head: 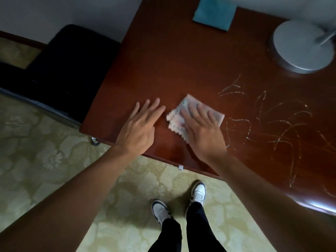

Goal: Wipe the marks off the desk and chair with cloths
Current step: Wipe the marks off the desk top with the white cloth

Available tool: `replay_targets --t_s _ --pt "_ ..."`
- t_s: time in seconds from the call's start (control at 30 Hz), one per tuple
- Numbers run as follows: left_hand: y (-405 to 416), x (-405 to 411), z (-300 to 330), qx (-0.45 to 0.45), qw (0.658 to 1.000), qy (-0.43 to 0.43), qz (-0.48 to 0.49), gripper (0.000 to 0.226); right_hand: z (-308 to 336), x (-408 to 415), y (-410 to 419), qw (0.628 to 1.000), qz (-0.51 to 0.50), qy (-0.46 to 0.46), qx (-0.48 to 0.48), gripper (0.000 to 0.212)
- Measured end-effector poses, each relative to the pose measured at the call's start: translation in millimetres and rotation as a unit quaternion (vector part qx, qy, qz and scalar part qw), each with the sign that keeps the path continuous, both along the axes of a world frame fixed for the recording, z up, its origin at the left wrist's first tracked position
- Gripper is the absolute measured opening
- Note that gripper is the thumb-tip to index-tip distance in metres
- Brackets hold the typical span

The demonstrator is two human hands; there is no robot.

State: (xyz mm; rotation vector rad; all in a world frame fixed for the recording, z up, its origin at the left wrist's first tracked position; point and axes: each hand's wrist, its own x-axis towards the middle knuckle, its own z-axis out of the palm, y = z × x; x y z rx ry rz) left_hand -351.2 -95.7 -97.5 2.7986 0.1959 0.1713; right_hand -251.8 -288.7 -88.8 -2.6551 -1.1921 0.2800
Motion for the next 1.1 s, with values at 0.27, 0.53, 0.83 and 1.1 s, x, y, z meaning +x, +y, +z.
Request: replay_targets --t_s 0.27,0.53,0.83,1.1 --pt "-27.7 33.9 -2.2 -0.005 0.998 -0.039 0.051 0.043 -6.9 -43.7 -20.1 0.996 0.075 0.000 0.051 0.046" --pt "-58.9 92.0 3.3 -0.043 0.983 -0.046 0.173 0.053 7.6 120.0 39.5 0.988 0.149 -0.011 -0.032 0.050" --pt "-84.1 169.1 4.2 -0.004 0.987 -0.002 0.164 0.053 8.2 250.6 14.7 0.996 0.084 0.013 -0.009 0.049" --pt "-88.4 184.1 -5.8 0.006 0.975 -0.077 0.207 0.042 3.1 277.3 -10.3 0.998 0.017 0.016 0.060 0.046"
